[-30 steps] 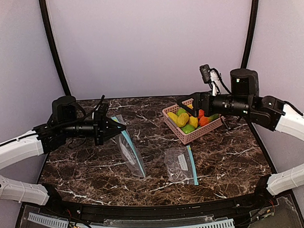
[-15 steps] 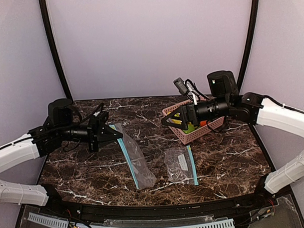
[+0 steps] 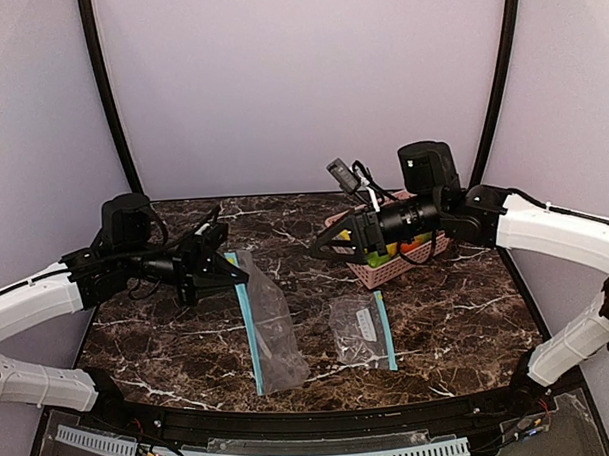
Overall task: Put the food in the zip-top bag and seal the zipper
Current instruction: Pass from the left arm to the right
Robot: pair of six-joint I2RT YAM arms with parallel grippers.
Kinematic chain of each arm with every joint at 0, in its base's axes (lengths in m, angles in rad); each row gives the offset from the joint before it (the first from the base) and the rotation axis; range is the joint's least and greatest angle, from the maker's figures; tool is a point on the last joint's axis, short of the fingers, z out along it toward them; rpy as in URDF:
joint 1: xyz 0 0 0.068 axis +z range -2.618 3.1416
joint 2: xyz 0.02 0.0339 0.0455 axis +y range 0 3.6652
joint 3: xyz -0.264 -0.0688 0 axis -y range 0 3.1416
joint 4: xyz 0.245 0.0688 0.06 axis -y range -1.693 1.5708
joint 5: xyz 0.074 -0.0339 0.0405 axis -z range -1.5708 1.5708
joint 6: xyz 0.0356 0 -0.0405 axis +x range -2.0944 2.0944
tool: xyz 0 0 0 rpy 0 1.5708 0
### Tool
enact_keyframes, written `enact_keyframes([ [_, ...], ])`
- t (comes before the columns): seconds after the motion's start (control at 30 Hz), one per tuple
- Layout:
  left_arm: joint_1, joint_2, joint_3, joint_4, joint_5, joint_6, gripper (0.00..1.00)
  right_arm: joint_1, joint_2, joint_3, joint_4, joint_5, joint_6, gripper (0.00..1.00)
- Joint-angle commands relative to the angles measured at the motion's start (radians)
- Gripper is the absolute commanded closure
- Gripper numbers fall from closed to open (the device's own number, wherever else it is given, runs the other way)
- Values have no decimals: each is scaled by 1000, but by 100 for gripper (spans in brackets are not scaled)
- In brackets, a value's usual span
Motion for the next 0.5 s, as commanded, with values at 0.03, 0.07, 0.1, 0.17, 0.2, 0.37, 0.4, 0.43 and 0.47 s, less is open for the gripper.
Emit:
enact_keyframes([
  [0.03,-20,29,68,-38,77,197,99,23,16,18,104,-111,-20,1],
  [0.07,-25,36,88,-84,78,228,99,25,19,18,113,-123,-21,1],
  [0.1,-28,39,99,-111,73,302,99,28,23,14,122,-134,-21,2],
  [0.17,-30,46,133,-219,61,432,99,35,33,9,141,-151,-24,2],
  [0.2,-32,50,156,-256,55,485,99,40,36,5,150,-160,-27,2],
  [0.37,-43,76,218,-493,3,862,99,58,52,-12,167,-195,-61,1],
  [0.4,-52,79,219,-509,-6,897,99,62,55,-12,167,-196,-70,1],
  [0.43,-58,87,226,-533,-5,961,99,65,59,-8,167,-197,-81,1],
  [0.47,-73,90,229,-541,7,989,99,68,63,-6,167,-195,-92,1],
])
